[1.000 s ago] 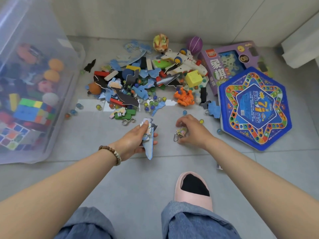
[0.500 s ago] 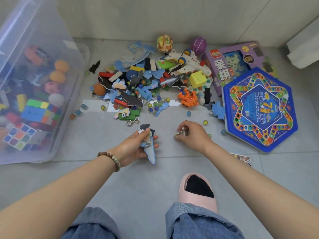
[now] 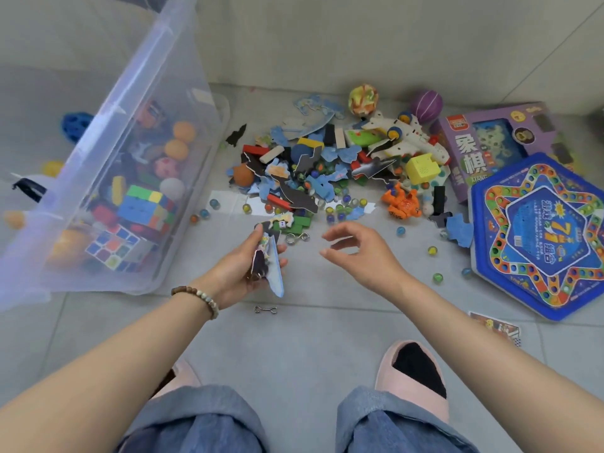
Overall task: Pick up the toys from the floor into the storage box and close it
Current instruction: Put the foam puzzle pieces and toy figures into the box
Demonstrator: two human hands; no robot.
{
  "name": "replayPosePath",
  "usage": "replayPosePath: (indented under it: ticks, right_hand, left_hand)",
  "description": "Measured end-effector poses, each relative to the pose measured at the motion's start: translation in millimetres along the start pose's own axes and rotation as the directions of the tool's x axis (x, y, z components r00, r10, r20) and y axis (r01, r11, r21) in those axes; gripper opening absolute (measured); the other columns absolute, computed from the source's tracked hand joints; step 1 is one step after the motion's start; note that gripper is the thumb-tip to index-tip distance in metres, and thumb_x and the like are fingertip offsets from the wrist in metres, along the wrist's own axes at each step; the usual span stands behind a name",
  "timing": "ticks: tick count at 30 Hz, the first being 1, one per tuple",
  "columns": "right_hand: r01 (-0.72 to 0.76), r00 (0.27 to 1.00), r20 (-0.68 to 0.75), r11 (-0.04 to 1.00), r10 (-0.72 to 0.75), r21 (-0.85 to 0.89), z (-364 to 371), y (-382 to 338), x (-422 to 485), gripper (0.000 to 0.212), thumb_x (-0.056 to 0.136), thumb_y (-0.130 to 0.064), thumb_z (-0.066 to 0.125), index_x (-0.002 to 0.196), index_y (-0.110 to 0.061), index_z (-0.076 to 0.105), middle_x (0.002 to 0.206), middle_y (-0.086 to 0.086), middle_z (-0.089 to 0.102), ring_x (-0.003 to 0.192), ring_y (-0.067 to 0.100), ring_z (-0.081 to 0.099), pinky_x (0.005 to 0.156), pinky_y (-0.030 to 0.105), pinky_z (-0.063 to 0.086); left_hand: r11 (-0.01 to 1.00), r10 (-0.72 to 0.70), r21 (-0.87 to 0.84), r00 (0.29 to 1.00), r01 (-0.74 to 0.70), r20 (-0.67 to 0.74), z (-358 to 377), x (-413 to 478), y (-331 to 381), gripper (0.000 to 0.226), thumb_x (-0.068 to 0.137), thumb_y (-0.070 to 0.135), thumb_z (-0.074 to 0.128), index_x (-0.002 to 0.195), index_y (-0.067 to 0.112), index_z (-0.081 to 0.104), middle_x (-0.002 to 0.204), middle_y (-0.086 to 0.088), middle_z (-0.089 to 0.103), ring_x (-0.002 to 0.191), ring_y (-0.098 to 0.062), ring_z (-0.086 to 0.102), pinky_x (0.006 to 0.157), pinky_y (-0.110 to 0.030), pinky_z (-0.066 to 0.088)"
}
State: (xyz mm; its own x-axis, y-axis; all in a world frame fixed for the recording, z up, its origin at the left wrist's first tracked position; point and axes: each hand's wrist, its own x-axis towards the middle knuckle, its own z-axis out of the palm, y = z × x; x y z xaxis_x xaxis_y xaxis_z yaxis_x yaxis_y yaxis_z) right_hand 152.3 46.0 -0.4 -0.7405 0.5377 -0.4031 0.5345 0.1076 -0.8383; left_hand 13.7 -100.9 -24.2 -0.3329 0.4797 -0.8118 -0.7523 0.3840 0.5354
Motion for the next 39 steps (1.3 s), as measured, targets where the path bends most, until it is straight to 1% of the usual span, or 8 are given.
replayPosePath:
  ticks: [6, 12, 20, 22, 25, 29, 33, 39]
  right_hand:
    - [-0.001, 0.964, 0.261, 0.984, 0.049, -0.18, 66.0, 29.1, -11.9, 0.025, 0.073, -0.021, 0.078, 0.093, -0.024, 0.064, 0.101, -0.003, 0.063, 0.089, 0.013, 0.058, 0.085, 0.024, 0.047]
    - [0.134, 0.966, 0.258, 0.864, -0.005, -0.486, 104.4, 33.8, -13.9, 0.018, 0.076, -0.027, 0.07, 0.094, -0.025, 0.065, 0.101, -0.008, 0.055, 0.101, 0.01, 0.051, 0.079, 0.027, 0.043]
    - [0.09, 0.985, 0.17, 0.856, -0.002, -0.509, 100.7, 40.8, -19.1, 0.006, 0.082, -0.026, 0.065, 0.082, -0.021, 0.062, 0.093, -0.008, 0.054, 0.091, 0.008, 0.049, 0.073, 0.025, 0.038]
    - [-0.002, 0.995, 0.084, 0.892, 0.045, -0.452, 95.1, 43.0, -16.1, 0.009, 0.081, -0.024, 0.068, 0.076, -0.023, 0.061, 0.085, -0.006, 0.057, 0.077, 0.007, 0.05, 0.07, 0.024, 0.04]
    - [-0.198, 0.978, -0.086, 0.978, 0.192, -0.062, 78.5, 36.8, -7.1, 0.017, 0.079, -0.014, 0.072, 0.065, -0.019, 0.063, 0.064, -0.004, 0.06, 0.049, -0.002, 0.049, 0.058, 0.016, 0.04]
    - [-0.217, 0.959, -0.087, 0.9, 0.268, 0.378, 66.7, 6.7, 1.1, 0.006, 0.08, -0.009, 0.071, 0.078, -0.005, 0.066, 0.062, 0.001, 0.06, 0.046, -0.003, 0.055, 0.052, 0.012, 0.048]
    - [-0.139, 0.989, 0.001, 0.944, 0.146, 0.298, 71.6, -7.1, 3.2, 0.007, 0.08, -0.01, 0.071, 0.082, -0.003, 0.071, 0.076, 0.005, 0.07, 0.054, -0.003, 0.058, 0.05, 0.009, 0.042]
    - [-0.169, 0.958, -0.183, 0.951, 0.22, 0.257, 38.4, 16.4, 36.3, 0.006, 0.08, -0.015, 0.072, 0.085, -0.013, 0.069, 0.076, -0.003, 0.065, 0.064, 0.008, 0.056, 0.049, 0.011, 0.045]
  left_hand:
    - [0.992, -0.036, -0.121, 0.991, 0.02, -0.13, -55.4, -11.3, -5.8, 0.032, 0.095, 0.045, 0.04, 0.104, 0.018, 0.056, 0.089, 0.001, 0.065, 0.057, -0.009, 0.069, 0.049, -0.022, 0.054]
    - [0.999, -0.023, -0.031, 0.996, 0.02, -0.088, -69.1, -13.5, -20.3, 0.032, 0.096, 0.046, 0.039, 0.105, 0.021, 0.055, 0.093, 0.001, 0.067, 0.068, -0.013, 0.071, 0.076, -0.032, 0.049]
    - [0.998, -0.051, -0.046, 0.997, 0.049, -0.056, -64.3, -16.1, -19.7, 0.038, 0.098, 0.044, 0.034, 0.116, 0.016, 0.051, 0.093, 0.0, 0.065, 0.083, -0.019, 0.064, 0.068, -0.032, 0.049]
    - [0.997, -0.065, -0.048, 0.997, 0.062, -0.044, -61.6, -15.1, -17.7, 0.041, 0.098, 0.044, 0.033, 0.121, 0.015, 0.049, 0.094, 0.0, 0.065, 0.082, -0.019, 0.065, 0.066, -0.032, 0.048]
    - [0.995, -0.082, -0.064, 0.997, 0.081, -0.014, -52.7, -10.5, -14.5, 0.046, 0.098, 0.044, 0.034, 0.128, 0.012, 0.046, 0.096, 0.0, 0.065, 0.083, -0.019, 0.065, 0.067, -0.033, 0.05]
    - [0.991, -0.088, -0.098, 0.995, 0.093, 0.048, -33.2, 1.4, -11.0, 0.048, 0.098, 0.045, 0.032, 0.131, 0.014, 0.044, 0.1, 0.0, 0.066, 0.089, -0.02, 0.065, 0.078, -0.034, 0.051]
    - [0.988, -0.114, -0.089, 0.988, 0.124, 0.108, -13.4, 8.7, -7.4, 0.045, 0.097, 0.049, 0.033, 0.105, 0.014, 0.06, 0.085, -0.003, 0.073, 0.076, -0.016, 0.069, 0.073, -0.03, 0.051]
    - [0.98, -0.076, -0.179, 0.995, 0.086, 0.063, 0.3, 22.3, 12.3, 0.038, 0.097, 0.045, 0.035, 0.098, 0.015, 0.059, 0.074, 0.006, 0.074, 0.072, -0.012, 0.07, 0.072, -0.029, 0.054]
